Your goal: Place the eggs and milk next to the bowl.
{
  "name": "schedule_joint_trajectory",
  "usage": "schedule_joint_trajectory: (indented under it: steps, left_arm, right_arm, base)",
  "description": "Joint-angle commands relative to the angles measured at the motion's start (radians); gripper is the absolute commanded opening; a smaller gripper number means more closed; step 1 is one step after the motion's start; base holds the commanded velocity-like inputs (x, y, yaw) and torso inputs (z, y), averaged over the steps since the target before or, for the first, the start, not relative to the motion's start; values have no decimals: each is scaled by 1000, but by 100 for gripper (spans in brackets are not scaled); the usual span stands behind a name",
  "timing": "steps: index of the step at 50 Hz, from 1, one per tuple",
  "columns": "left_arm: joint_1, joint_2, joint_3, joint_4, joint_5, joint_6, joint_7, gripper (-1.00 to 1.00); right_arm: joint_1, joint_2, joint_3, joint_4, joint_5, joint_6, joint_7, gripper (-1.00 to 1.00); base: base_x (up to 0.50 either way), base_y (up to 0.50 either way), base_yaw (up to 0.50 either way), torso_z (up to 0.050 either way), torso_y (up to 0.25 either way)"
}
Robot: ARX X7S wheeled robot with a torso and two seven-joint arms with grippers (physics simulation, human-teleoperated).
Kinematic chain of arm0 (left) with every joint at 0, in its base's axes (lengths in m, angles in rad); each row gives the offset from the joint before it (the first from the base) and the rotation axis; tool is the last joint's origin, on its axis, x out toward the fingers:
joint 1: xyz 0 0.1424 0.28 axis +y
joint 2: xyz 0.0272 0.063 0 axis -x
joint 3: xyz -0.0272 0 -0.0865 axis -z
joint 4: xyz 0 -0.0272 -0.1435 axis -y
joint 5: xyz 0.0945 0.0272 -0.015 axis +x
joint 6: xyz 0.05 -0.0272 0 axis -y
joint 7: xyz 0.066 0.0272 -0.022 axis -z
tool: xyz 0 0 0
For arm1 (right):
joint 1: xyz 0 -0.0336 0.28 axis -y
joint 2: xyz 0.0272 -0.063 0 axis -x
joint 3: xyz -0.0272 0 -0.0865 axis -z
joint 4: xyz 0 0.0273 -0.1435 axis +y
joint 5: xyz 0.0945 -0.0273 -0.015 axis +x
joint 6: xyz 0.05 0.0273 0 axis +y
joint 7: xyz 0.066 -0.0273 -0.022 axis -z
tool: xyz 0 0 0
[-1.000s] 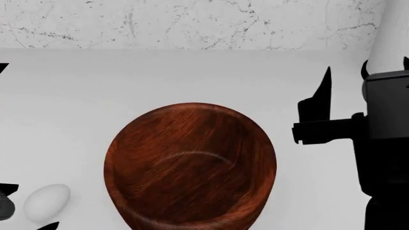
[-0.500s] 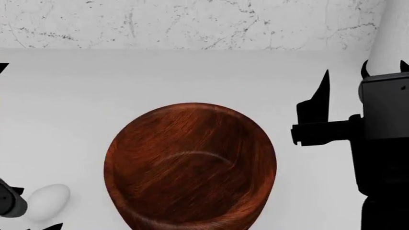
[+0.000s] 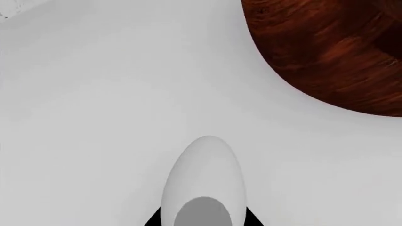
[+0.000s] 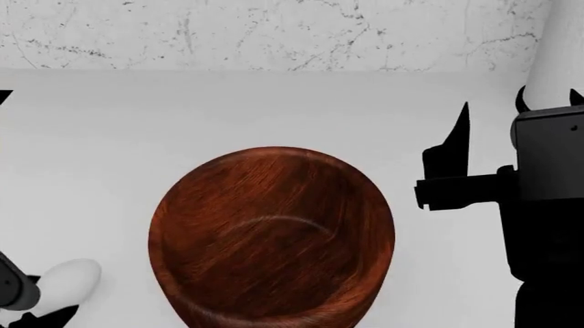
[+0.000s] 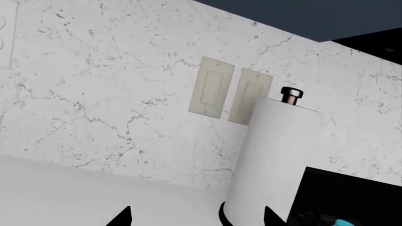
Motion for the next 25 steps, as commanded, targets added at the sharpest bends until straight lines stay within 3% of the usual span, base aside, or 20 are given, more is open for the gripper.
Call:
schedule_joint_trajectory:
  steps: [1, 25]
  left_arm:
    - [-11, -18, -47, 49, -67, -32, -1, -100]
    - [27, -105, -120, 250, -220, -87, 48, -100]
  right_arm:
    - [2, 0, -2, 0, 3, 0, 1, 100]
    - [10, 0, -4, 6, 9, -3, 1, 100]
  base:
    - [0, 0, 0, 0, 0]
    - [0, 0, 0, 0, 0]
